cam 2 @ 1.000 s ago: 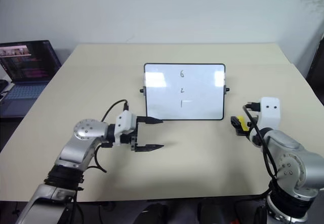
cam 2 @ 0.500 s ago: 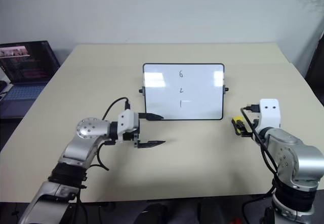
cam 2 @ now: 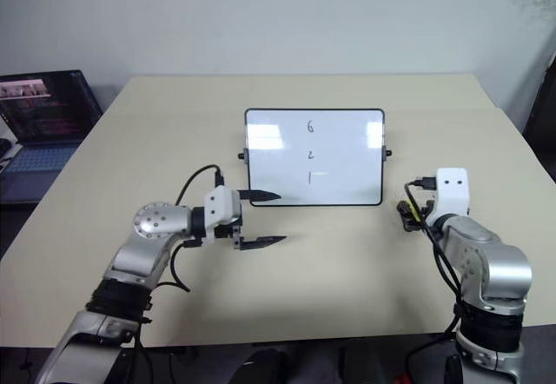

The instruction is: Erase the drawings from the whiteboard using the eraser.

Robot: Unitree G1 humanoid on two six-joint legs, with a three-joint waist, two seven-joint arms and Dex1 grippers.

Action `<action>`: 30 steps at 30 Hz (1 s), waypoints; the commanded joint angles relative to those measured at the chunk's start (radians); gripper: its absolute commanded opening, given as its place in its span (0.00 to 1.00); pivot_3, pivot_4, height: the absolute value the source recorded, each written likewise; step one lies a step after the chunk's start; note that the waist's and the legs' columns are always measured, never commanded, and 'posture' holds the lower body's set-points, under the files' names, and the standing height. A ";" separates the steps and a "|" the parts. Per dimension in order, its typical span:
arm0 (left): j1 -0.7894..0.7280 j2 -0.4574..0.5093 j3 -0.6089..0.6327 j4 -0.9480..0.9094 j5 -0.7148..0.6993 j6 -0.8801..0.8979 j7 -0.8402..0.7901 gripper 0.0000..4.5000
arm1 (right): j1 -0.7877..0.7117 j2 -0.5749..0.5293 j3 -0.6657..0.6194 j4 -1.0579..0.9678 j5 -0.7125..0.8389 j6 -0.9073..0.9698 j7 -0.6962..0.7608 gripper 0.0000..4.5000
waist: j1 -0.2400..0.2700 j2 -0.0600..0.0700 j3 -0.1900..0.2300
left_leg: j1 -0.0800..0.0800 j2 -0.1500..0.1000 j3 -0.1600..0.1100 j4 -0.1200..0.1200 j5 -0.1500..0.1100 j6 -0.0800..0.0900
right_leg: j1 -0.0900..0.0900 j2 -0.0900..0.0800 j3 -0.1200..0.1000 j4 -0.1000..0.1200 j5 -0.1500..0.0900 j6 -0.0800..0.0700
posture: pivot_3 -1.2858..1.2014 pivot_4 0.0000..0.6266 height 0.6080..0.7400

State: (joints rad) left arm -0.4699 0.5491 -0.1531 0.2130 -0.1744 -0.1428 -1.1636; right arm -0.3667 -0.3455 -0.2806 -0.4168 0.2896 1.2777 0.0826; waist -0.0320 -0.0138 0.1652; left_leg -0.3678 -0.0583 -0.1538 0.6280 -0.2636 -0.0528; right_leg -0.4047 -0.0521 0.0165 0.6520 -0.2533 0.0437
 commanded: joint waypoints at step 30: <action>-0.027 0.025 0.024 -0.012 0.001 -0.021 0.029 1.00 | -0.024 0.051 0.037 0.091 -0.040 -0.107 -0.006 1.00 | 0.000 0.000 0.000 | 0.002 0.000 0.001 0.002 0.000 0.000 | -0.001 0.000 0.001 0.006 0.000 0.000 | 0.52 0.24 1.00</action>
State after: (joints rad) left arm -0.4844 0.5635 -0.1528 0.2275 -0.1739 -0.1438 -1.1439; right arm -0.3681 -0.2955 -0.2422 -0.3146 0.2549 1.1973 0.0791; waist -0.0323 -0.0138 0.1652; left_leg -0.3655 -0.0587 -0.1528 0.6296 -0.2635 -0.0528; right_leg -0.4052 -0.0522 0.0179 0.6585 -0.2535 0.0435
